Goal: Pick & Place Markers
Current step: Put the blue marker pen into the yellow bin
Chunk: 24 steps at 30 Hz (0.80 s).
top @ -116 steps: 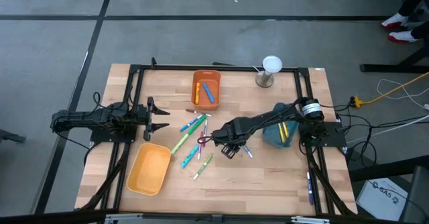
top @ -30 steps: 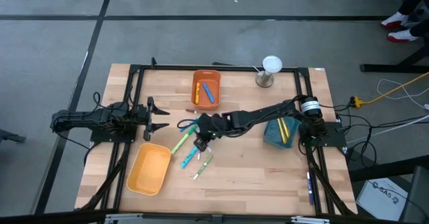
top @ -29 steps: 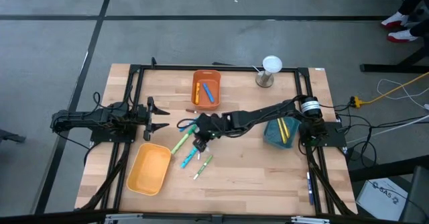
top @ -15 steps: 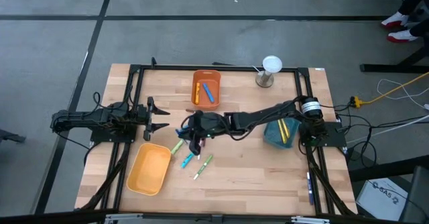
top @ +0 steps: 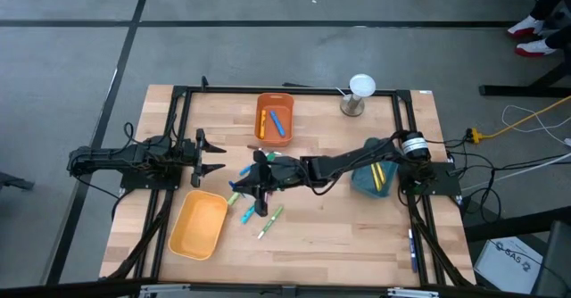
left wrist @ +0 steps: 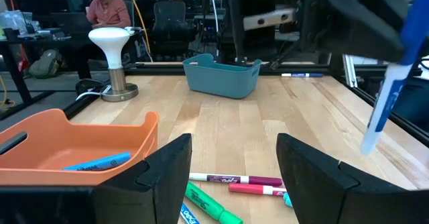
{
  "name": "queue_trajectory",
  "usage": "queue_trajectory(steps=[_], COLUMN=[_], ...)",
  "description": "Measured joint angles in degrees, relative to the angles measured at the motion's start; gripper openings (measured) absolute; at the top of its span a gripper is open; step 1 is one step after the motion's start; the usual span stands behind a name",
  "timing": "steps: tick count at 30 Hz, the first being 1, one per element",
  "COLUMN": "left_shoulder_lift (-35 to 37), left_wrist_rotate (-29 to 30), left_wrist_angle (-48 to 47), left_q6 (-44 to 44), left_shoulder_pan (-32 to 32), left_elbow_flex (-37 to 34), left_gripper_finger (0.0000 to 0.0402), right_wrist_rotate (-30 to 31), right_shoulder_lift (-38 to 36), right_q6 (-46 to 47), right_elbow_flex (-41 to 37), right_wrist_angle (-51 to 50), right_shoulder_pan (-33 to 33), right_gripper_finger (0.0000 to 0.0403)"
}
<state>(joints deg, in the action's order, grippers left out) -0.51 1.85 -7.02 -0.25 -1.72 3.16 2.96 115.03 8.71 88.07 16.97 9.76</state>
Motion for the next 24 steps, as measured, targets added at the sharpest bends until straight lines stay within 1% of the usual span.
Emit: queue_trajectory(steps=[4, 10, 21, 24], left_shoulder_lift=[0.0, 0.0, 0.0, 0.0], left_wrist_rotate=[0.0, 0.0, 0.1, 0.1], left_wrist_angle=[0.0, 0.0, 1.2, 1.4], left_q6=[0.0, 0.0, 0.0, -2.1], left_shoulder_pan=[0.0, 0.0, 0.0, 0.0], left_elbow_flex=[0.0, 0.0, -0.1, -0.1], left_gripper_finger=[0.0214, 0.0214, 0.0214, 0.0214], right_wrist_rotate=[0.1, 1.0, 1.0, 1.0], right_shoulder_lift=[0.6, 2.3, 4.5, 4.6], right_q6=[-4.5, -7.7, -4.3, -3.0], right_elbow_flex=[0.1, 0.1, 0.1, 0.1], right_wrist_angle=[1.0, 3.4, 6.4, 6.7], right_shoulder_pan=[0.2, 0.3, -1.3, -1.4], right_gripper_finger=[0.0041, 0.0041, 0.0041, 0.0041])
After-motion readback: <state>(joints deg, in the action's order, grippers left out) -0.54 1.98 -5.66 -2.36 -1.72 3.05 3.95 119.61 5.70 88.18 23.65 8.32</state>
